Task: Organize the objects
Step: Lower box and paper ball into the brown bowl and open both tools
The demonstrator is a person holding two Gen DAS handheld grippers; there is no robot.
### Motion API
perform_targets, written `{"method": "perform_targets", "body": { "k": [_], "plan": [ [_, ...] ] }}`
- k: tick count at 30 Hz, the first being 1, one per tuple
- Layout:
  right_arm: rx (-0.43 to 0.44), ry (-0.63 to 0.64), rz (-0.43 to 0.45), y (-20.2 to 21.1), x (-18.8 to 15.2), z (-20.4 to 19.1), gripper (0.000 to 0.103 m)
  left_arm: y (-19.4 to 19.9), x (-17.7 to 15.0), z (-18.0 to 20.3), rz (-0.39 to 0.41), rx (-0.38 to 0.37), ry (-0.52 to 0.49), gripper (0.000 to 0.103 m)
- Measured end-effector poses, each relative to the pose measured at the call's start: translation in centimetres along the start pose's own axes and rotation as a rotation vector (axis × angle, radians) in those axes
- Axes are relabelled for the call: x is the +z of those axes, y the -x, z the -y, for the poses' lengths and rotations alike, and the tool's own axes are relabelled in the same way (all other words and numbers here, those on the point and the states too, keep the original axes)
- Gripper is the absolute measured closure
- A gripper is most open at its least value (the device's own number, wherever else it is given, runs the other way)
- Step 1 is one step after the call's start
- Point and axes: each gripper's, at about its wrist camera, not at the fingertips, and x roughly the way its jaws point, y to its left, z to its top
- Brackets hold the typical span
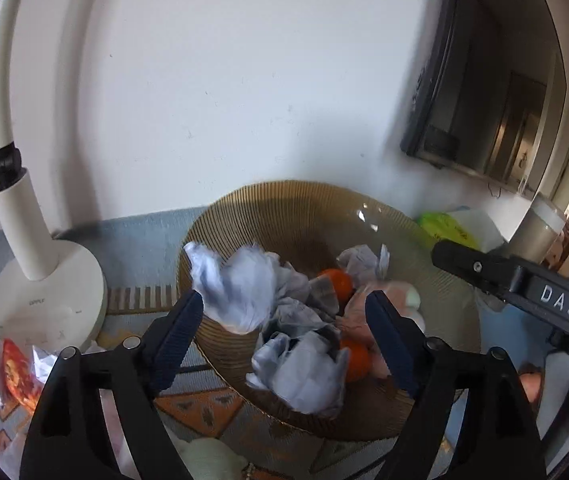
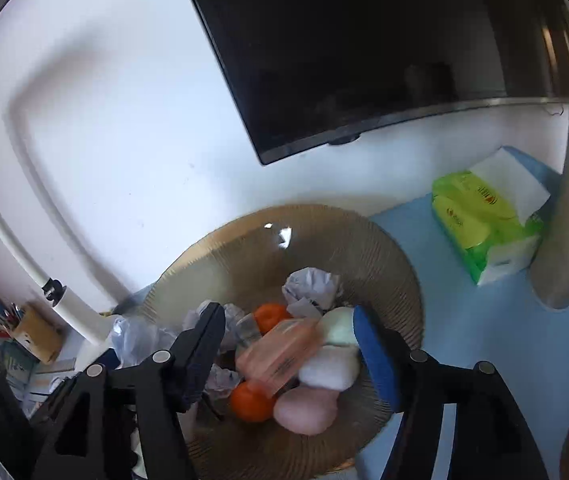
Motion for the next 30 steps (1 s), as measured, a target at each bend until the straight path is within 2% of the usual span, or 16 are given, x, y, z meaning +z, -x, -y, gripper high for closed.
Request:
{"method": "perform_targets", "body": {
  "k": [3,9,12,14,16,19,21,23,24,27,30],
  "plan": [
    [-0.018,0.0,0.033,0.6,0.0,0.3,0.038,0.3,0.0,-0.9,0.002,-0.04,0.043,0.02],
    [-0.07,0.027,0.074,0.6,-0.3,0.4,0.038,1.3,0.5,-1.8,0.043,-0.033,0.078,0.02],
    [-0.071,0.036,0.139,1.9,-0.2,-0.1,0.038,3.9,1.4,-2.0,0.093,-0.053,0.101,0.02],
    [-0.058,0.043,0.119,3.1,-0.1,-0.8,0.038,6.8,1.8,-2.0,0.128,-0.04,0.088,0.02],
    [-0.007,0.049,0.102,4.7,-0.4,-1.5,0.038,10.2,1.8,-2.2,0.159,-0.011,0.069,0.02],
    [0.039,0.065,0.085,7.9,-1.9,-3.1,0.035,14.7,0.6,-3.6,0.158,0.008,0.086,0.02],
    [0.052,0.071,0.037,9.3,-3.8,-4.0,0.033,17.6,-1.5,-5.1,0.149,0.054,0.088,0.019],
    [0.077,0.08,-0.004,10.1,-6.1,-4.5,0.032,19.4,-4.0,-7.0,0.129,0.118,0.091,0.005],
    [0.087,0.1,-0.036,10.4,-8.2,-4.8,0.032,20.1,-5.5,-8.1,0.114,0.152,0.097,0.004],
    [0.039,0.149,-0.08,10.1,-12.9,-5.4,0.032,21.0,-11.4,-12.9,0.064,0.27,0.177,0.004],
    [-0.024,0.213,-0.09,9.3,-16.5,-6.5,0.032,21.2,-15.4,-16.1,0.079,0.396,0.249,0.005]
  ]
}}
